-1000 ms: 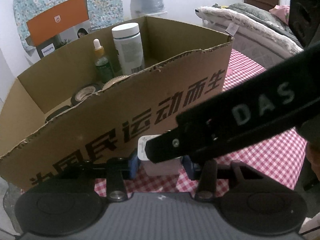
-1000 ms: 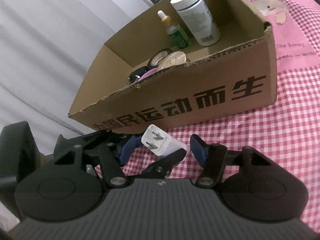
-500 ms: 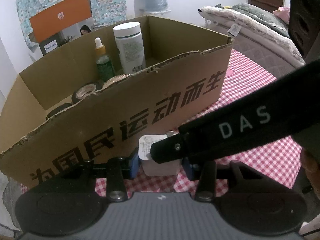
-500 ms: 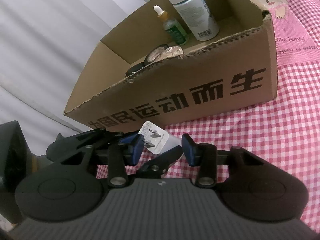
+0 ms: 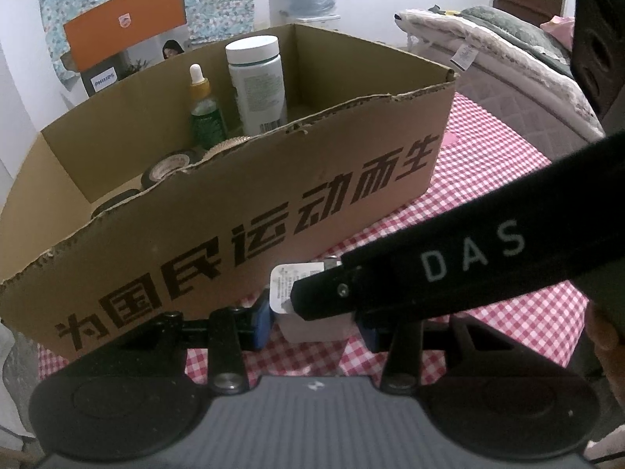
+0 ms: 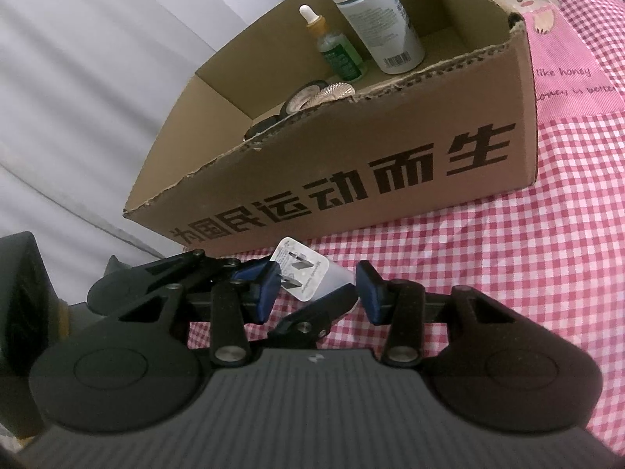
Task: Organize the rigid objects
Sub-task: 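Hold the charger plug in the right tool and lift it toward the box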
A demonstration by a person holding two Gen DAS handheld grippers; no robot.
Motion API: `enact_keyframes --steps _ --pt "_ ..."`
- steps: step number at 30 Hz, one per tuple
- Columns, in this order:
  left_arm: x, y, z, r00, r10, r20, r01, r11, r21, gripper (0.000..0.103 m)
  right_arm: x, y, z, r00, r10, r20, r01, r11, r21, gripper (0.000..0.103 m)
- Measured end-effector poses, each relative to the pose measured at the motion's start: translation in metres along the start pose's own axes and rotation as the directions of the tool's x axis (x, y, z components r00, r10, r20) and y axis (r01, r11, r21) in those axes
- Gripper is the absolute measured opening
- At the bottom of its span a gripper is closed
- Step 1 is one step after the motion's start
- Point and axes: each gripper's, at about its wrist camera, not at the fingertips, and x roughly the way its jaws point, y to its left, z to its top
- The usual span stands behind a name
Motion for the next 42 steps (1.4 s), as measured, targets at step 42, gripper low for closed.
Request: enact_keyframes --steps 42 --pt "-0.025 -0.025 -0.018 0.999 -0.045 0.004 0.045 0.999 -0.010 0.044 -0.031 0.007 -0.036 0.998 -0.030 0.046 0.032 0.998 -0.055 0.039"
